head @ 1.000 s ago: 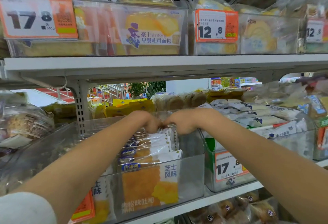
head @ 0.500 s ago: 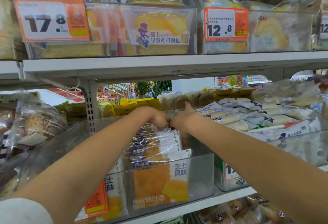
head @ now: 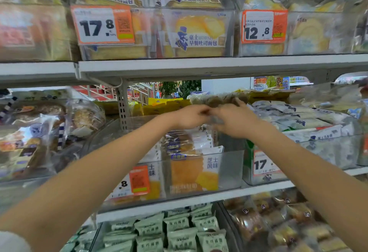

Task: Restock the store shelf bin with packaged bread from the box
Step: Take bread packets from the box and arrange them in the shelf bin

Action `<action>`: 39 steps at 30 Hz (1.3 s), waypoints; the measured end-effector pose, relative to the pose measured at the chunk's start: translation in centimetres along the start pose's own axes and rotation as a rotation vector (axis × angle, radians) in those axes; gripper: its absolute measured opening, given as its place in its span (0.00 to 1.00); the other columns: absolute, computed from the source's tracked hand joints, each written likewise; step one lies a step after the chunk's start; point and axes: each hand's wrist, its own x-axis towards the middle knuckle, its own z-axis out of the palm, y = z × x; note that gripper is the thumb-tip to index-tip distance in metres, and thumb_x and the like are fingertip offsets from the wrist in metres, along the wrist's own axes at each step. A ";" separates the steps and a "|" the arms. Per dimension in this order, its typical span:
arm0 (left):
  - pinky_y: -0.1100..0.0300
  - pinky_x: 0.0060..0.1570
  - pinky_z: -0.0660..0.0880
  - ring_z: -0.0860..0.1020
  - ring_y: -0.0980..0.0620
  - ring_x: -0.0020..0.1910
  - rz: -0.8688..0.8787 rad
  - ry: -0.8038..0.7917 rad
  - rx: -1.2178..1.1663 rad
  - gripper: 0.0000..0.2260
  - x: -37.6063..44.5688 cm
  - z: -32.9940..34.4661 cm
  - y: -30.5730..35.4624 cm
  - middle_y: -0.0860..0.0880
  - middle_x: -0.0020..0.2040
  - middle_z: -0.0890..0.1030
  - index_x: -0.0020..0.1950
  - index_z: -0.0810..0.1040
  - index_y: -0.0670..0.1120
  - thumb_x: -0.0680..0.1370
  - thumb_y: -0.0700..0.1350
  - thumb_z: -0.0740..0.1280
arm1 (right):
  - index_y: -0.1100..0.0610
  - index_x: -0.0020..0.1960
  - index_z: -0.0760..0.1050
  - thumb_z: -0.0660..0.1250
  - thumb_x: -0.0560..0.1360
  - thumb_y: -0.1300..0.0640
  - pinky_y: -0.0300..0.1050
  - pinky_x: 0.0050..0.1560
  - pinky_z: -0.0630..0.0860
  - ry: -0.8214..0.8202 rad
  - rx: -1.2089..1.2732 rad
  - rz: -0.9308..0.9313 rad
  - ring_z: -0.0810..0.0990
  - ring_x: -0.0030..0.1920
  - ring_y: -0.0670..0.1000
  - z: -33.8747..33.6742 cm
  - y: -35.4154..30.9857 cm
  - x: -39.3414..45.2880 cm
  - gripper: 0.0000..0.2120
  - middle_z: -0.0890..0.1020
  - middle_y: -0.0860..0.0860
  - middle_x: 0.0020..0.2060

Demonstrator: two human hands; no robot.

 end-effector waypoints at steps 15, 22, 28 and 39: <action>0.51 0.37 0.73 0.76 0.48 0.38 -0.041 0.079 -0.046 0.11 -31.2 22.0 -0.4 0.49 0.37 0.78 0.46 0.77 0.46 0.82 0.46 0.58 | 0.55 0.41 0.78 0.63 0.77 0.51 0.37 0.37 0.69 -0.175 1.143 0.166 0.76 0.33 0.43 17.1 -18.1 -27.9 0.11 0.78 0.48 0.32; 0.54 0.53 0.76 0.78 0.52 0.53 -0.563 -0.297 -0.278 0.11 -43.2 38.4 -5.7 0.51 0.59 0.79 0.62 0.77 0.51 0.81 0.45 0.60 | 0.54 0.58 0.74 0.69 0.75 0.52 0.43 0.54 0.74 -0.938 0.800 0.148 0.77 0.56 0.51 32.1 -23.1 -37.6 0.14 0.79 0.51 0.54; 0.54 0.54 0.76 0.77 0.46 0.55 -0.963 -0.325 -0.556 0.11 -48.2 44.3 -7.1 0.48 0.56 0.78 0.61 0.76 0.45 0.80 0.44 0.62 | 0.58 0.72 0.61 0.71 0.74 0.51 0.46 0.58 0.72 -1.136 0.703 0.270 0.72 0.64 0.55 38.3 -27.3 -38.6 0.32 0.70 0.55 0.67; 0.58 0.50 0.74 0.76 0.49 0.52 -1.283 -0.285 -0.715 0.08 -49.8 47.7 -8.6 0.50 0.51 0.76 0.57 0.76 0.46 0.80 0.42 0.61 | 0.59 0.61 0.71 0.68 0.75 0.54 0.41 0.48 0.69 -0.770 0.912 0.786 0.76 0.60 0.57 43.0 -33.8 -38.5 0.17 0.78 0.56 0.58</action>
